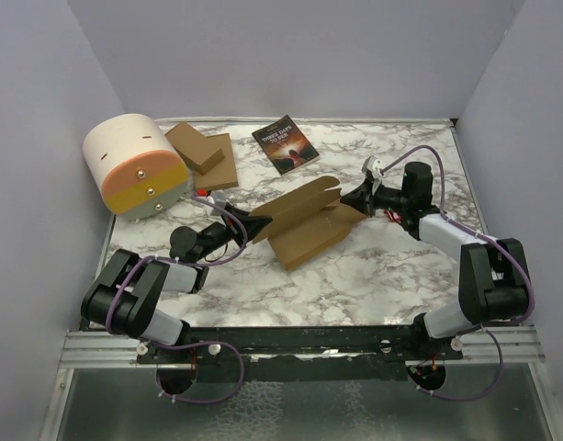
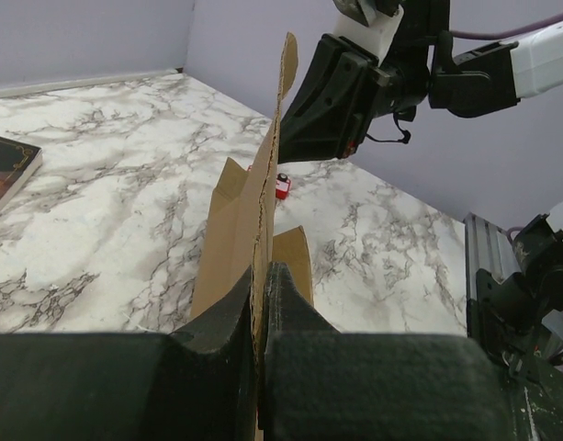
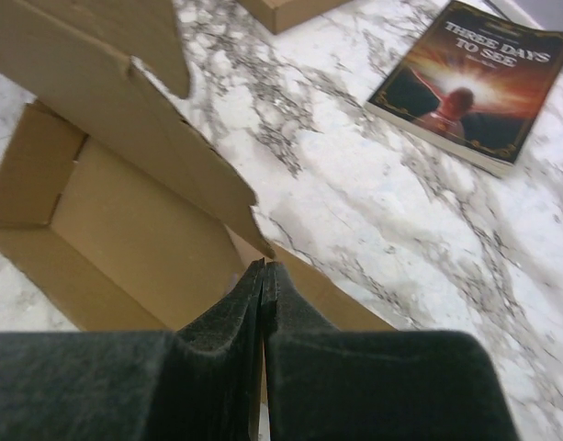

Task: Fold the paper box

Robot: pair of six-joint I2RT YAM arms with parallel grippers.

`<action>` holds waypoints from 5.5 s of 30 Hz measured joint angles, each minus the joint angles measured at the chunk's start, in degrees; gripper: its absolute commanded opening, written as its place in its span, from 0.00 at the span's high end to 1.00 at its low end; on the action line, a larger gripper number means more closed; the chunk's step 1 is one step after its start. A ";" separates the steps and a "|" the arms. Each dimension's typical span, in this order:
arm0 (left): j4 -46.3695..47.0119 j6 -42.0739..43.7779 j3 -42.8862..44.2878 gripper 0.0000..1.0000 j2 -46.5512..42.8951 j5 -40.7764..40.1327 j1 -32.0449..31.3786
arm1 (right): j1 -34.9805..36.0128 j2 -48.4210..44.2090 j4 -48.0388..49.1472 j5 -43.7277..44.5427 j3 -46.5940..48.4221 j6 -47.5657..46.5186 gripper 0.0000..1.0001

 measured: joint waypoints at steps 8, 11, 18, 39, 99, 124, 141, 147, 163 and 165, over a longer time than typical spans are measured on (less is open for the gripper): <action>0.02 -1.99 0.02 1.00 0.70 -0.02 -0.09 | 0.15 1.27 2.45 8.15 -1.11 1.05 0.99; 0.02 -2.84 0.09 1.00 0.96 -0.02 -0.28 | 0.92 3.06 2.82 9.75 -1.11 1.14 0.99; 0.04 -4.09 0.17 1.00 0.96 -0.02 -0.94 | 3.80 3.87 3.08 10.91 -1.11 0.74 0.99; 0.15 -5.40 0.33 1.00 0.94 -2.32 -1.09 | 5.68 3.85 6.71 7.26 -3.28 9.31 0.94; 0.13 -6.54 1.38 1.00 4.39 -8.15 -6.03 | 6.16 5.46 18.88 15.10 -9.25 38.71 0.99; 0.13 -5.99 1.51 1.00 6.05 -10.19 -6.88 | 6.16 13.29 25.88 12.00 -9.29 42.69 0.99; 0.09 -6.32 3.19 1.00 9.68 -12.17 -10.25 | 6.49 16.92 31.54 15.13 -10.27 50.42 0.99; 0.07 -6.64 3.72 1.00 10.29 -12.68 -10.25 | 6.47 20.50 36.44 12.26 -9.97 52.41 0.93; 0.09 -3.69 1.53 1.00 6.38 -15.08 -9.60 | -0.92 0.13 -8.13 -7.52 4.94 9.60 0.42; 0.11 -2.86 1.14 1.00 5.35 -15.08 -9.57 | -1.79 -3.26 -16.31 -6.99 6.27 4.11 0.38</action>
